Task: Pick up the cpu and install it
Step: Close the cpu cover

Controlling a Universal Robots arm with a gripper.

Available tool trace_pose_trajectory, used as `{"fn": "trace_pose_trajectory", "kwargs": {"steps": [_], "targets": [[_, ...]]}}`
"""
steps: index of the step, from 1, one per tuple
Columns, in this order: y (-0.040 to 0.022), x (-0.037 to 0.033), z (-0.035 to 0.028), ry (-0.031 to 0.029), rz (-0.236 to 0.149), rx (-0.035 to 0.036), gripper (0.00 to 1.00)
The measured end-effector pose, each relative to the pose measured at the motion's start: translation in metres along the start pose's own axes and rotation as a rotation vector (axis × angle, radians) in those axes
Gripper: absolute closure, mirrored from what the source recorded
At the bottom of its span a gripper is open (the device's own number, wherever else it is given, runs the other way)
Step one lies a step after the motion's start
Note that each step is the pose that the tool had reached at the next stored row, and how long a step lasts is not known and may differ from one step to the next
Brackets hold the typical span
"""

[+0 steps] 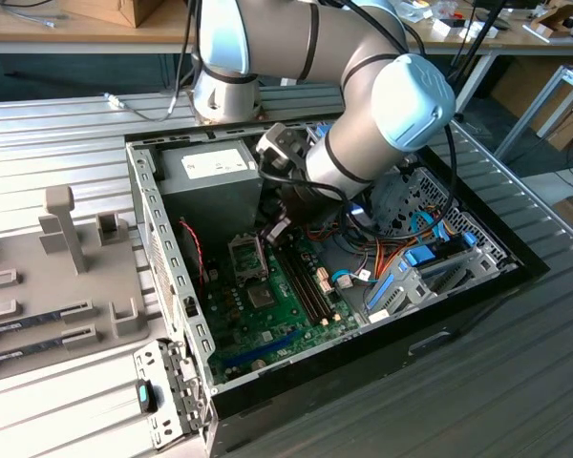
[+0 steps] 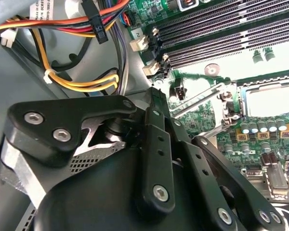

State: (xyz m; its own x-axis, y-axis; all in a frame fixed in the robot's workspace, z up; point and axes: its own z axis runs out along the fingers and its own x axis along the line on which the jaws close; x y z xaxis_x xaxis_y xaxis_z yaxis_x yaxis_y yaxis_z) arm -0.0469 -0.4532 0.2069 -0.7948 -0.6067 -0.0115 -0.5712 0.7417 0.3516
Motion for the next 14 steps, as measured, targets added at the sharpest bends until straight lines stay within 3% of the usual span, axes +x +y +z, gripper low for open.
{"fn": "trace_pose_trajectory", "kwargs": {"steps": [10,12,14], "targets": [[0.0029,-0.0001,-0.0077,0.0,-0.002,-0.0007,0.89],[0.0021,0.0006,-0.0082,-0.003,-0.004,-0.0053,0.89],[0.0014,0.0013,-0.0084,-0.0027,-0.005,-0.0056,0.89]]}}
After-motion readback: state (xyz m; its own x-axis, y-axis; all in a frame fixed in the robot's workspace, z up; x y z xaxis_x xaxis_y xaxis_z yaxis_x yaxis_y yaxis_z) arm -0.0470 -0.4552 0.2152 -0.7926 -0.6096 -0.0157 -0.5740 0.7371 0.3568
